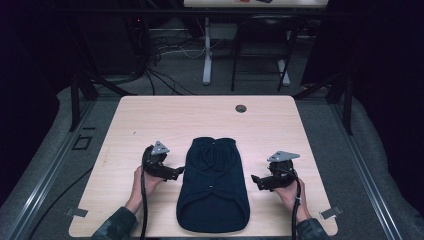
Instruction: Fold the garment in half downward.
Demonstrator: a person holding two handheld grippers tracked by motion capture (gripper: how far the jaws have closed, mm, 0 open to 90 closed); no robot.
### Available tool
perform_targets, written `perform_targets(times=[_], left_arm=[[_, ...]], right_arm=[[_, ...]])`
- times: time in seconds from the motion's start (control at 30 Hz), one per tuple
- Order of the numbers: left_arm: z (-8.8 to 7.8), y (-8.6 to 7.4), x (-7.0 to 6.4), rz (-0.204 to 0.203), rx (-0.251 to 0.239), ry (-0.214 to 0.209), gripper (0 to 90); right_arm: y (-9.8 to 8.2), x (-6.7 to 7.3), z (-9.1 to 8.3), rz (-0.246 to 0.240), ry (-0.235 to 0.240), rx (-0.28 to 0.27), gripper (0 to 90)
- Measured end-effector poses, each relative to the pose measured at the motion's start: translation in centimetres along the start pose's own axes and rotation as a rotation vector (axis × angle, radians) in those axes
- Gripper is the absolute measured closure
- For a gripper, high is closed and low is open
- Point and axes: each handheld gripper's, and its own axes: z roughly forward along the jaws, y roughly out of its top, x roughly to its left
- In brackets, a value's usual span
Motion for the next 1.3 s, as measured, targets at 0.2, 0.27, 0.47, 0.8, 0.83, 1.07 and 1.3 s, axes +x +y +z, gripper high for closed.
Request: perform_targets(times=[0.2,0.27,0.47,0.8,0.83,1.07,1.3], left_arm=[[1.0,0.8,0.3,-0.017,0.005,-0.031,0.4],[1.4,1.3,0.4,-0.021,0.003,-0.040,0.3],[2.1,2.6,0.3,-0.048,-0.019,-0.059,0.2],[4.1,4.2,0.7,-0.066,0.028,-0.074,0.2],[4.1,4.2,0.7,-0.066,0.028,-0.074,0.2],[5.3,5.3,1.3,-0.078,0.044,-0.072,0.3],[6.8,6.0,1.9,-0.094,0.070,-0.062,0.6]], right_arm=[[1.3,0.6,0.9,-0.010,0.043,-0.005,0.7],[2.2,1.0,1.6,-0.020,0.053,-0.009,0.6],[4.1,1.9,3.4,-0.039,0.091,-0.004,0.6],[6.6,1.6,5.7,-0.042,0.110,0.015,0.7],[6.6,1.6,5.7,-0.042,0.110,0.015,0.7],[8.4,0.9,7.5,-0.035,0.093,0.056,0.6],[9.6,0.5,9.3,-0.024,0.059,0.081,4.3]])
